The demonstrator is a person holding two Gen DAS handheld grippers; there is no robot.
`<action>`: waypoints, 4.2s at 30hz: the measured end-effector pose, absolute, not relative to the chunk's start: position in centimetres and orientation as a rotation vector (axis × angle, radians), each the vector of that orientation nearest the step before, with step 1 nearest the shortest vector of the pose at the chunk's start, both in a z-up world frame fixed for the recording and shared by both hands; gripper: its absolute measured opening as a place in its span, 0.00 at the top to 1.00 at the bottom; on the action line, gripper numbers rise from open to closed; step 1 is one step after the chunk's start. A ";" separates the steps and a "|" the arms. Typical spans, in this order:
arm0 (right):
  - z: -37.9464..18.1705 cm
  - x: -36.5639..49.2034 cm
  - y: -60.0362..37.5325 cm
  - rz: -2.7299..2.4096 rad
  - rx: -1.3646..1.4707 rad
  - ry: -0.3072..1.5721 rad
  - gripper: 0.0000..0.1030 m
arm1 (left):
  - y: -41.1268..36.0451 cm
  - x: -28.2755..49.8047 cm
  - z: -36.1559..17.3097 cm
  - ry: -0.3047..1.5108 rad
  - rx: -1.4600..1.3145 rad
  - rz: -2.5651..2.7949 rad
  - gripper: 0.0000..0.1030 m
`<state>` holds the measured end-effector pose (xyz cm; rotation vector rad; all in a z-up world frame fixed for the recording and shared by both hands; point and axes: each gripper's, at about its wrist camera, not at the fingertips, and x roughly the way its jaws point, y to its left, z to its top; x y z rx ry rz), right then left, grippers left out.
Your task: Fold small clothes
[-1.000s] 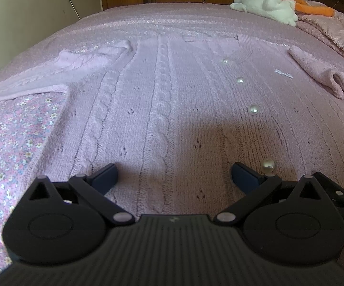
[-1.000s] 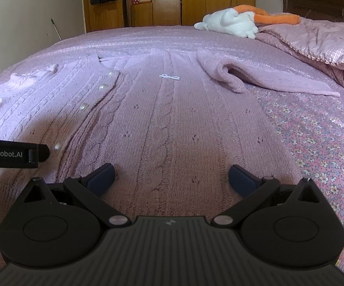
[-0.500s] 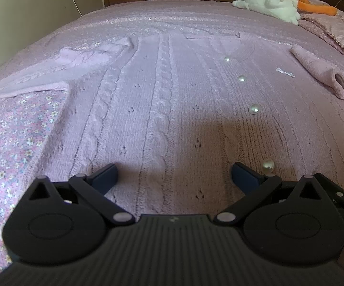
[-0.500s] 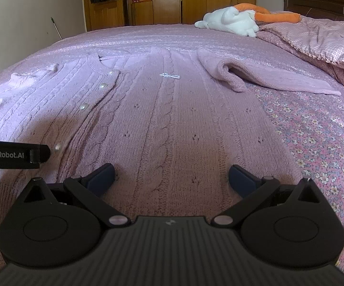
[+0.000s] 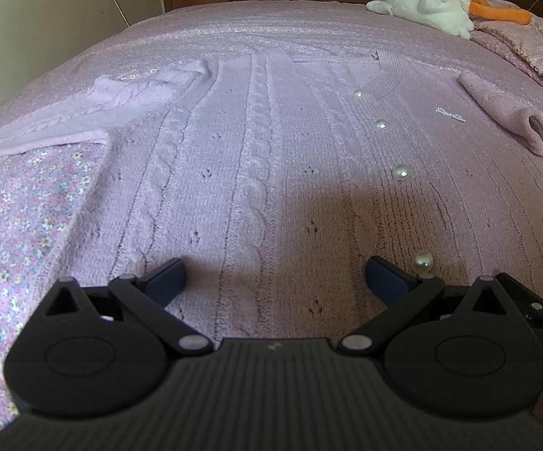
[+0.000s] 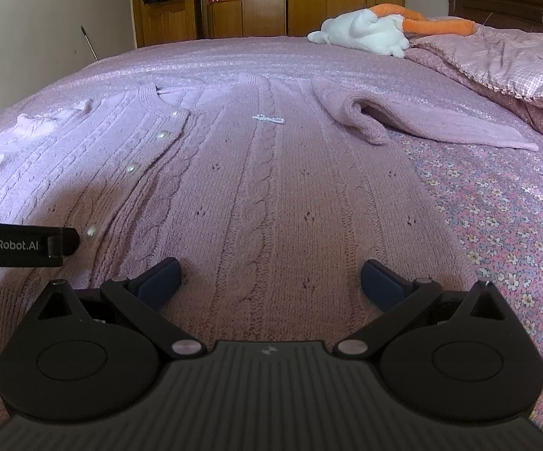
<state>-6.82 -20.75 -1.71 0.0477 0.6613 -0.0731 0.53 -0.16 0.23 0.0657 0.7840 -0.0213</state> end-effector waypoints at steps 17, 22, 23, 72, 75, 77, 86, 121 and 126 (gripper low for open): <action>-1.6 -6.6 -20.8 -0.076 0.046 0.673 0.00 | -0.2 0.6 0.2 0.788 0.068 -0.021 0.00; -1.6 -6.5 -20.9 -0.071 0.049 0.683 0.00 | -0.2 0.8 0.4 0.807 0.068 -0.024 0.00; -1.6 -6.5 -20.9 -0.070 0.049 0.683 0.00 | -0.2 0.8 0.4 0.808 0.069 -0.023 0.00; 2.0 -5.9 -27.6 0.098 0.323 0.671 0.00 | -0.3 2.0 2.5 0.879 0.064 -0.059 0.00; 3.3 -5.0 -30.6 0.069 0.354 0.603 0.00 | -0.6 1.9 3.1 0.863 0.075 -0.066 0.00; 3.7 -3.8 -32.9 0.045 0.366 0.565 0.00 | -0.7 2.0 3.5 0.854 0.078 -0.066 0.00; 1.9 2.4 -43.3 -0.140 0.488 0.541 0.00 | -0.1 2.6 3.3 0.888 0.045 -0.048 0.00; 9.6 6.5 -58.5 -0.383 0.610 0.232 0.88 | 0.2 4.3 3.0 0.897 0.022 0.008 0.00; 13.2 5.4 -57.8 -0.361 0.580 0.197 0.88 | 0.7 4.3 3.1 0.894 0.008 0.001 0.00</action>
